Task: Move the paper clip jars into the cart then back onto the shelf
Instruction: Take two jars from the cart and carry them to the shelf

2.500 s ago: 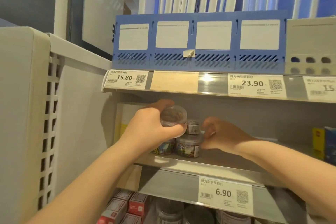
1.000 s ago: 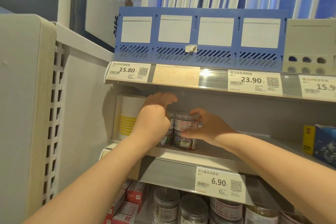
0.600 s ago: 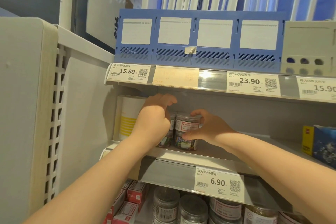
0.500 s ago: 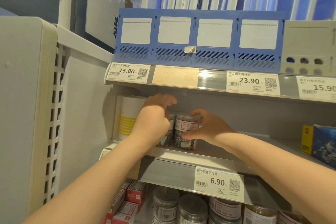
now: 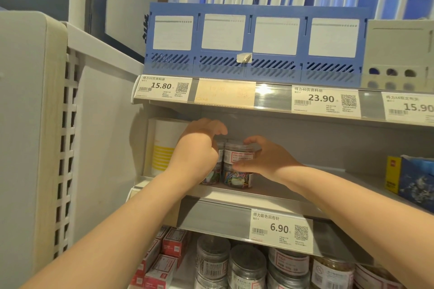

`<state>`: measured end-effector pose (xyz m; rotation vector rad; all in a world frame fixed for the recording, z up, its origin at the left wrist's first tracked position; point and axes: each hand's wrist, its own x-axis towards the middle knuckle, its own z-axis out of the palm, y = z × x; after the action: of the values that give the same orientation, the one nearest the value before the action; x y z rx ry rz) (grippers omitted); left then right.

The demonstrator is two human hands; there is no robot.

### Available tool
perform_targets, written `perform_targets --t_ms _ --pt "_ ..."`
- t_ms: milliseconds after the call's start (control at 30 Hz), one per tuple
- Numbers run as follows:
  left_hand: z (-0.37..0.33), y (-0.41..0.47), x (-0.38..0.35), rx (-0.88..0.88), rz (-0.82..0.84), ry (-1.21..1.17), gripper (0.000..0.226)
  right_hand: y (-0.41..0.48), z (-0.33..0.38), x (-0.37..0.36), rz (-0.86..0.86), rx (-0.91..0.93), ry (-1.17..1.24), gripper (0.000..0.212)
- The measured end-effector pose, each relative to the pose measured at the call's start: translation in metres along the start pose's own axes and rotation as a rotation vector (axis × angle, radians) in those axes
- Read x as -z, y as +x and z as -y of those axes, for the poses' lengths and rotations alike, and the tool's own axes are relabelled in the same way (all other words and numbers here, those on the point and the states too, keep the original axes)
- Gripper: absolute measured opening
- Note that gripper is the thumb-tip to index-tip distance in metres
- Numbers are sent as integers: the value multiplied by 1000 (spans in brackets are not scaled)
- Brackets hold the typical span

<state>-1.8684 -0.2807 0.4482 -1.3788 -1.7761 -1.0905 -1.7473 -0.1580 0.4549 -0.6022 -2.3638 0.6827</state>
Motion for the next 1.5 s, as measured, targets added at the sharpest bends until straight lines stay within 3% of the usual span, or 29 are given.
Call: perform_targets --t_ms 233,567,667,833,933,1133,1367,1433,1500 --pt "0 0 0 -2 11 -18 44 0 -1 0 3 -4 -4 67" --pt "-23 -1 15 31 130 43 45 -12 10 13 -10 -47 -118 93" --pt "-35 -7 19 10 138 41 36 -22 12 20 -45 -27 -156 82" --pt "-72 -27 26 -68 127 23 26 -66 13 40 -118 63 -236 40" --pt "-104 -46 31 -104 165 -3 24 -109 19 54 -179 93 -235 22" --pt "-186 -91 55 -247 260 -123 18 -232 42 86 -218 40 -406 8" --pt "-296 -190 89 -429 359 -389 15 -409 59 110 -363 -210 -446 13" --pt "-330 -221 96 -449 383 -492 13 -462 65 120 -364 -301 -492 5" --pt "-369 -249 106 -484 419 -568 14 -515 73 134 -363 -381 -547 11"
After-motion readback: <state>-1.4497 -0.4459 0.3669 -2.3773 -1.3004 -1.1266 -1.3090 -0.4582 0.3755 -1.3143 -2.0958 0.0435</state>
